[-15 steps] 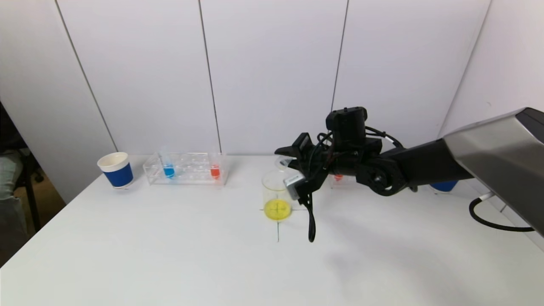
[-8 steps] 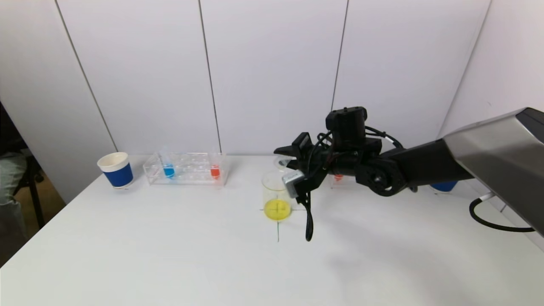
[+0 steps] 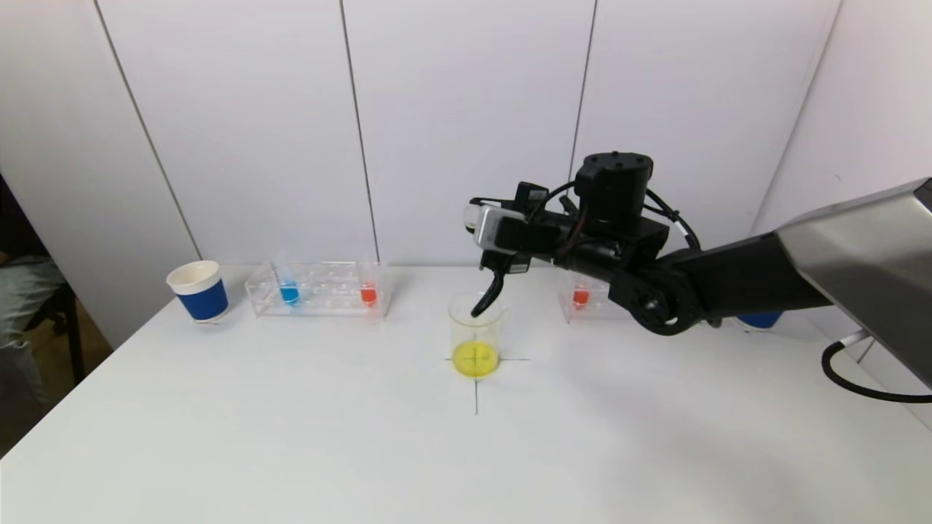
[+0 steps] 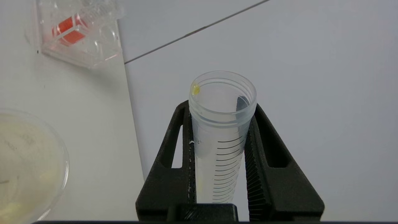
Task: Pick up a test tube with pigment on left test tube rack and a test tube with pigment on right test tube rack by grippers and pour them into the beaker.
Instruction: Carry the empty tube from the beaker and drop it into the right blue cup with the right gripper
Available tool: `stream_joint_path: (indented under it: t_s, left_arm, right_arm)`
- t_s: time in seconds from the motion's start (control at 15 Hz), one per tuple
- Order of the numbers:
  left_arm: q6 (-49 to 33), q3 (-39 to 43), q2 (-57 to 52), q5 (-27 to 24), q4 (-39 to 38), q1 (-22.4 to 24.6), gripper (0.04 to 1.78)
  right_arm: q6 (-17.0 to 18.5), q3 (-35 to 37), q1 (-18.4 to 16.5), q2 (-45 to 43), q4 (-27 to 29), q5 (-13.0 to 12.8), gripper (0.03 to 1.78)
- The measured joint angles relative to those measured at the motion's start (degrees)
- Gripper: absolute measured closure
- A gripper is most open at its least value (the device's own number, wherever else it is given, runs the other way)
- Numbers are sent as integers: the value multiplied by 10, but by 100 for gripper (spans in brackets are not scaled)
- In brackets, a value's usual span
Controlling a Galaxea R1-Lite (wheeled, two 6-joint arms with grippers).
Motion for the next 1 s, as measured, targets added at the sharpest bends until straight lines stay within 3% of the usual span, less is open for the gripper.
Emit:
stream_joint_path:
  t_s: [0.33,0.53,0.8,1.0]
  left_arm:
    - [0,0,0,0,0,0,5]
    - [0,0,0,0,0,0,5]
    - [0,0,0,0,0,0,5]
    - [-1,0,0,0,0,0,5]
  right_arm:
    - [197,1,0,-11,-38,-68,131]
    - [294,1,3,-28,-32,-132,131]
    - [385,0,3,-53,-24,-220,131]
    - [430,-8,-7,-66,-19,-261,131]
